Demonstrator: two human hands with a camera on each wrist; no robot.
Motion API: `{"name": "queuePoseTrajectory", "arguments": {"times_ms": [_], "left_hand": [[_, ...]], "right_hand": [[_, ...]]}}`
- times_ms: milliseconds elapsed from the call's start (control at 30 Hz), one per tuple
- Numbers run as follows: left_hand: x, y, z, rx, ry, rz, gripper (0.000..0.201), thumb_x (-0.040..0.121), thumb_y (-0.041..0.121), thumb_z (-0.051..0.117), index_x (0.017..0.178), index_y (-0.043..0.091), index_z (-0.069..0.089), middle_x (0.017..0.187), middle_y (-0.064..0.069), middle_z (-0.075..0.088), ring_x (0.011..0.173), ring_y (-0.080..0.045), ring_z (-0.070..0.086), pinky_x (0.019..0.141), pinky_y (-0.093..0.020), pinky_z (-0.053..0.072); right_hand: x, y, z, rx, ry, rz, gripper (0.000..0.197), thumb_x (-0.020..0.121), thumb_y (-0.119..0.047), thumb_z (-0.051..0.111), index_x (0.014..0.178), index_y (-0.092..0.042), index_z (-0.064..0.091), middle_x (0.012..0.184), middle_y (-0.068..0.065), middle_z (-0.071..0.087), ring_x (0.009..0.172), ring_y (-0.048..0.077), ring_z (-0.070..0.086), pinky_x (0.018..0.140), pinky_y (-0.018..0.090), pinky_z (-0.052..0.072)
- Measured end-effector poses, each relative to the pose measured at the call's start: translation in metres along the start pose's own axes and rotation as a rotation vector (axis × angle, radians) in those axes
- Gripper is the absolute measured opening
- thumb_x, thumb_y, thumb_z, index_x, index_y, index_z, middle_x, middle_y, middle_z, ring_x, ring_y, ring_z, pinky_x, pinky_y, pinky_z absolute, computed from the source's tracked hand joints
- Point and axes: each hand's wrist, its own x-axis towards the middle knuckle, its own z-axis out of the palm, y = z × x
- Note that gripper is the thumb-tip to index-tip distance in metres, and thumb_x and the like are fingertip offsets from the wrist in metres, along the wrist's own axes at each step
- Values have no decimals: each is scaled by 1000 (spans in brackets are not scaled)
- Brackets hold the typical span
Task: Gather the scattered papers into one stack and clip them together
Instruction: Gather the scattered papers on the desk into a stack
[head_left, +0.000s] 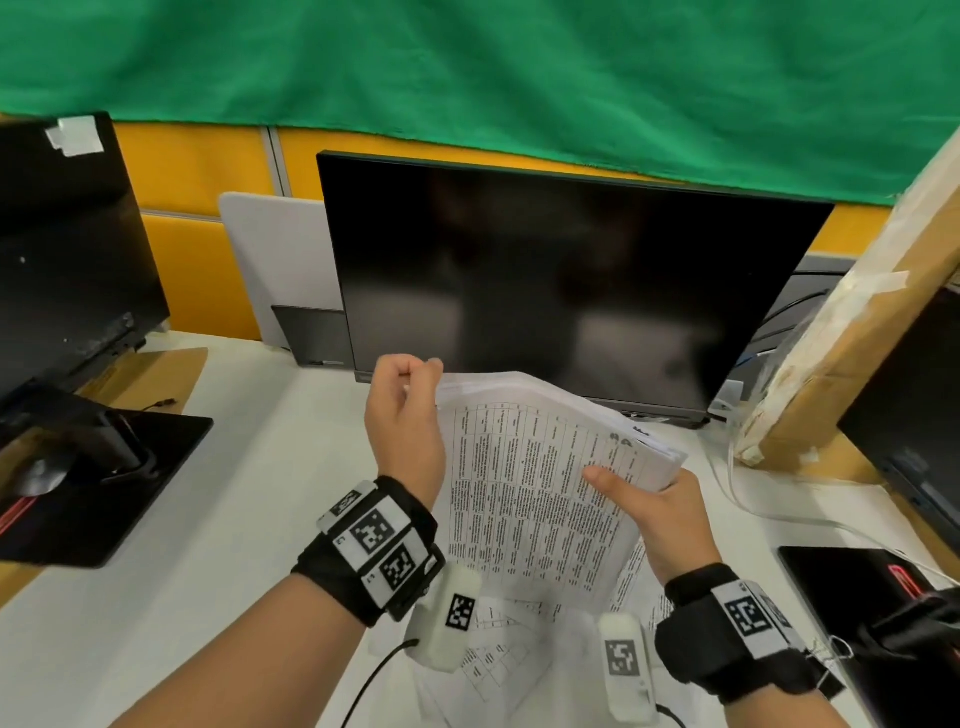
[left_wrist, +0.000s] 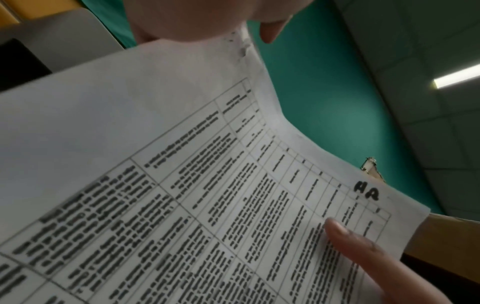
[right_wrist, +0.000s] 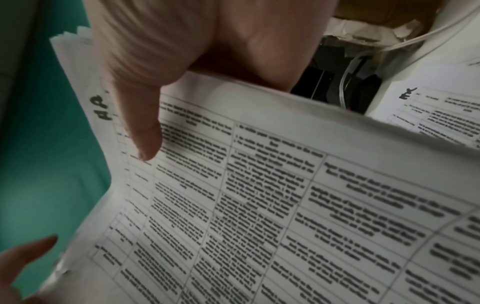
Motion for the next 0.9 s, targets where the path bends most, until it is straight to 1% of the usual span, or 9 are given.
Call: {"name": "queuePoseTrajectory", "arguments": {"times_ms": [100,200,267,367,433,533,633,733,900], "left_hand": [[0,1,2,61,2,11,18,86,19,59,72,13,49,68,7,46,59,2,43,61,-8,40],[5,-3,0,45,44,-12,16,83,7,54,72,19,51,73,3,50,72,-16,51,70,-33,45],[7,-5,-1,14,33,-4,18,84,7,51,76,24,51,77,1,52,76,-24,53,72,-38,46],[5,-7,-9,2,-128,60,11,87,20,60,94,23,52,84,6,55,77,-9,56,73,-24,49],[6,-18,-22,-6,-313,49,37,76,33,68,107,23,51,93,5,60,79,-5,62,69,-18,53],[6,-42,-40,-21,-450,-142,58,55,43,76,107,28,55,97,7,69,84,-9,71,66,-22,57],[1,-57,-39,-3,-497,-379,71,42,45,84,106,18,64,100,-5,74,94,-22,72,78,-38,60],[-2,-54,-31,-40,-464,-402,50,49,33,87,93,16,71,90,-7,76,90,-29,71,78,-43,58],[-1,-48,-32,-42,-442,-357,22,63,22,81,83,18,71,78,1,77,75,-15,73,73,-37,60]], "right_hand": [[1,0,-1,-3,-5,-8,56,50,-44,83,100,-20,71,95,-1,77,94,19,72,86,46,55],[2,0,-1,-9,-12,-17,54,51,-45,82,98,-21,72,94,-1,77,91,17,72,84,42,56],[4,0,-2,-16,-6,-14,47,57,-38,80,100,-18,72,95,0,77,92,18,72,85,43,55],[6,1,-5,-37,-5,-14,32,70,-22,75,101,-18,71,95,-1,77,93,18,72,86,44,55],[7,2,-6,-38,-4,-14,28,73,-20,74,100,-20,71,95,-2,77,93,18,72,86,45,55],[8,3,-7,-28,-12,-2,32,69,-23,75,100,-21,71,96,-1,77,94,20,71,87,48,55],[7,4,-1,-5,-48,11,43,54,-42,82,94,-31,72,97,-4,76,93,15,72,84,43,56],[8,4,4,29,-22,-33,59,37,-62,83,91,-40,72,99,-7,76,93,12,71,79,37,56],[5,-8,8,56,57,-129,57,46,-62,77,93,-31,71,90,-10,76,85,8,72,73,29,59]]}}
